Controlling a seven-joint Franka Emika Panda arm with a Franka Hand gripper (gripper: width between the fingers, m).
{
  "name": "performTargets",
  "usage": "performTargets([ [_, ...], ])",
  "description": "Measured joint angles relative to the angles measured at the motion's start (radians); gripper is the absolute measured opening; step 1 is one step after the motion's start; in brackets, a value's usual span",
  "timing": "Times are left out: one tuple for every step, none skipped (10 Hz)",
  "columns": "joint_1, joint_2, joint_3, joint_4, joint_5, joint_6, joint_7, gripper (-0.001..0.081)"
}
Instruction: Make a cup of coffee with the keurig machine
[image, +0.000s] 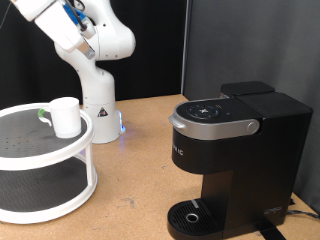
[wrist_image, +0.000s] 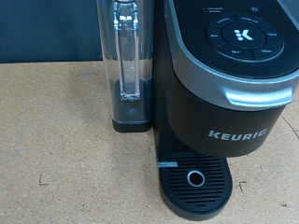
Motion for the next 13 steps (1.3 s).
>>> performTargets([
  [-0.004, 0.000, -0.015, 0.000, -0.001, -0.009, 0.000, 0.0000],
  [-0.016, 0.000, -0.036, 0.000, -0.005, -0.012, -0.003, 0.0000],
  [-0.031, 0.000, -0.061, 0.002, -0.025, -0.026, -0.018, 0.0000],
  [-0.044, 0.001, -0.087, 0.006, -0.049, -0.052, -0.038, 0.0000],
  [-0.056, 0.002, -0.113, 0.014, -0.077, -0.082, -0.056, 0.0000],
  [-0.066, 0.002, -0.139, 0.022, -0.106, -0.107, -0.080, 0.0000],
  [-0.074, 0.003, -0.166, 0.030, -0.137, -0.135, -0.109, 0.0000],
  [-0.082, 0.003, -0.188, 0.036, -0.168, -0.159, -0.133, 0.0000],
  [-0.088, 0.003, -0.205, 0.037, -0.191, -0.172, -0.153, 0.0000],
  [-0.092, 0.002, -0.216, 0.036, -0.199, -0.181, -0.168, 0.0000],
  [-0.093, -0.001, -0.221, 0.034, -0.204, -0.191, -0.174, 0.0000],
  [-0.097, -0.009, -0.222, 0.033, -0.210, -0.203, -0.176, 0.0000],
  [-0.103, -0.019, -0.222, 0.029, -0.218, -0.209, -0.176, 0.0000],
])
